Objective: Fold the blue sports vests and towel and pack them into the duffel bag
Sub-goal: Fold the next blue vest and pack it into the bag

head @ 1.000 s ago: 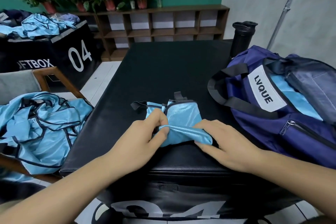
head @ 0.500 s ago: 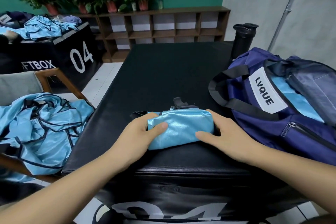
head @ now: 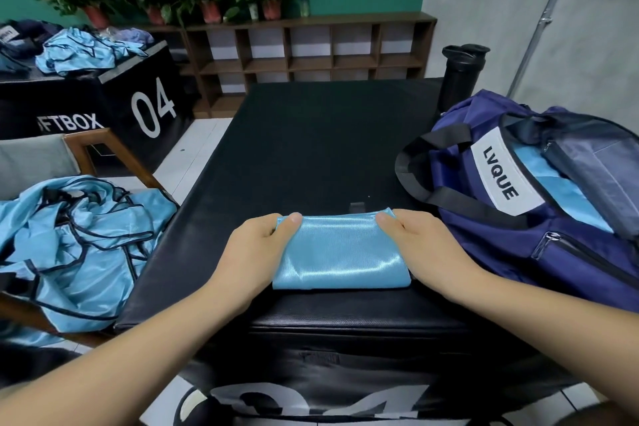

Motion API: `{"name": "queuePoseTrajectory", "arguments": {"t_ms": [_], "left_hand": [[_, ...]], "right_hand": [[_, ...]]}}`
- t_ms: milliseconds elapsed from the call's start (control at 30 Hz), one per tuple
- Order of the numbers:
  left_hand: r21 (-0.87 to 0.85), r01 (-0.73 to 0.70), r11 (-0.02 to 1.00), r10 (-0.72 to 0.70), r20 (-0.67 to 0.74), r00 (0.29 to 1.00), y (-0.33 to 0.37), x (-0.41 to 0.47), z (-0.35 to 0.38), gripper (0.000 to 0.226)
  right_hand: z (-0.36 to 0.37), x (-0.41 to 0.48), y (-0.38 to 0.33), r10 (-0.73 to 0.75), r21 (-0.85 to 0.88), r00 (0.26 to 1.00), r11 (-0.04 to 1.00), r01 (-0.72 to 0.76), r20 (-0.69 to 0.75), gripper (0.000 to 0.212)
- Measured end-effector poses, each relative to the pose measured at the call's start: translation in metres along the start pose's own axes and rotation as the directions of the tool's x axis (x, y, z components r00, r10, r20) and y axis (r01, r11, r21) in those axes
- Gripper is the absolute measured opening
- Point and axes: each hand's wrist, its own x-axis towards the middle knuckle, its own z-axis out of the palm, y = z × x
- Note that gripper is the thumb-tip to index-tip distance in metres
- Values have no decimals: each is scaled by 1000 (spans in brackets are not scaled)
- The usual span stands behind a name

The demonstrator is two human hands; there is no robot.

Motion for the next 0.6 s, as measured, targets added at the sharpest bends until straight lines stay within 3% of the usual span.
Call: {"name": "queuePoseTrajectory", "arguments": {"t_ms": [67, 200, 333, 500, 600], "left_hand": [[50, 4, 999, -4, -4, 1000, 0, 1, -1, 58], [117, 40, 992, -38, -19, 999, -1, 3, -5, 57], [124, 76, 989, -75, -15, 997, -3, 6, -13, 55], [155, 65, 986, -66, 7, 998, -5, 5, -19, 52], [174, 51, 983, -56, 26, 998, -6, 6, -22, 49]], "right_hand": [[2, 3, -1, -7, -88, 999, 996, 4, -35, 45], [3, 7, 2, -7, -236, 999, 972, -4, -46, 15], [-1, 7, -2, -157, -532, 988, 836, 139, 10, 13], [-13, 18, -10, -438, -529, 893, 735, 424, 107, 21], [-18, 30, -29, -410, -423, 857, 748, 512, 313, 32]]}}
